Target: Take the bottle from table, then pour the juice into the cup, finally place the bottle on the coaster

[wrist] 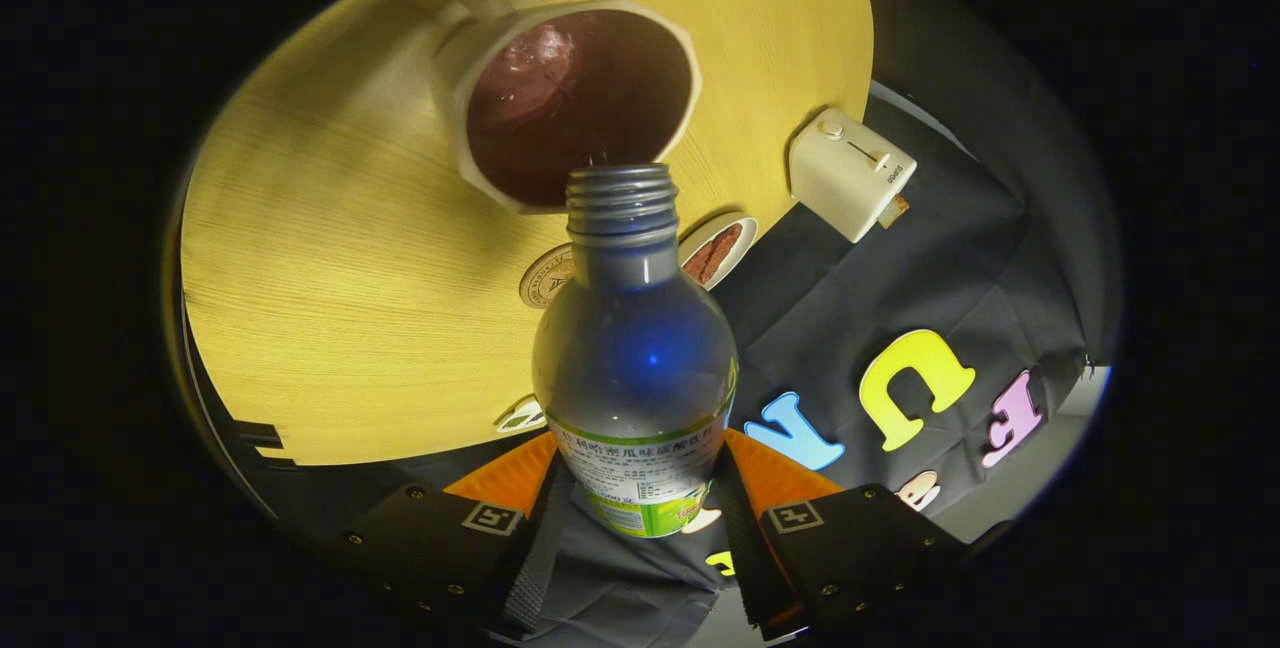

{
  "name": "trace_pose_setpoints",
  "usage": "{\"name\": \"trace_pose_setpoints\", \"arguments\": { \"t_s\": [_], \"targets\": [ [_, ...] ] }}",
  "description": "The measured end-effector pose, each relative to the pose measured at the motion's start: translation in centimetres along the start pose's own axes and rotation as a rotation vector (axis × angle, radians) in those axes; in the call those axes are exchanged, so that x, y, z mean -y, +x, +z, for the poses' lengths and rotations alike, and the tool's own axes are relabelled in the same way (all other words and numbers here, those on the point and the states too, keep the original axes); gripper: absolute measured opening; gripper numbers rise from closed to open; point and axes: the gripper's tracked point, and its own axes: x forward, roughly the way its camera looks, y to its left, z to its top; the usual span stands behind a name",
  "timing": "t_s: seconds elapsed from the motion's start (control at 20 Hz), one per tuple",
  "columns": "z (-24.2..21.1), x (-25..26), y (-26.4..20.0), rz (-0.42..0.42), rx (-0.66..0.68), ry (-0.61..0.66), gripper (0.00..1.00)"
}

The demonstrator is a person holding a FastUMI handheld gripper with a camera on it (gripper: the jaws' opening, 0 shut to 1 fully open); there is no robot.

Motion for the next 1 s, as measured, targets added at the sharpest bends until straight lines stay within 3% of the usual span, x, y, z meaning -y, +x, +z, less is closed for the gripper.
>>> {"name": "trace_pose_setpoints", "arguments": {
  "t_s": [0.25, 0.4, 1.0],
  "targets": [
    [-0.2, -0.5, 0.0, 0.014, 0.001, 0.011, 0.74],
    [-0.3, -1.6, 0.2, 0.041, 0.016, 0.082, 0.73],
    [1.5, -6.6, 0.5, 0.136, 0.148, 0.557, 0.74]
  ]
}}
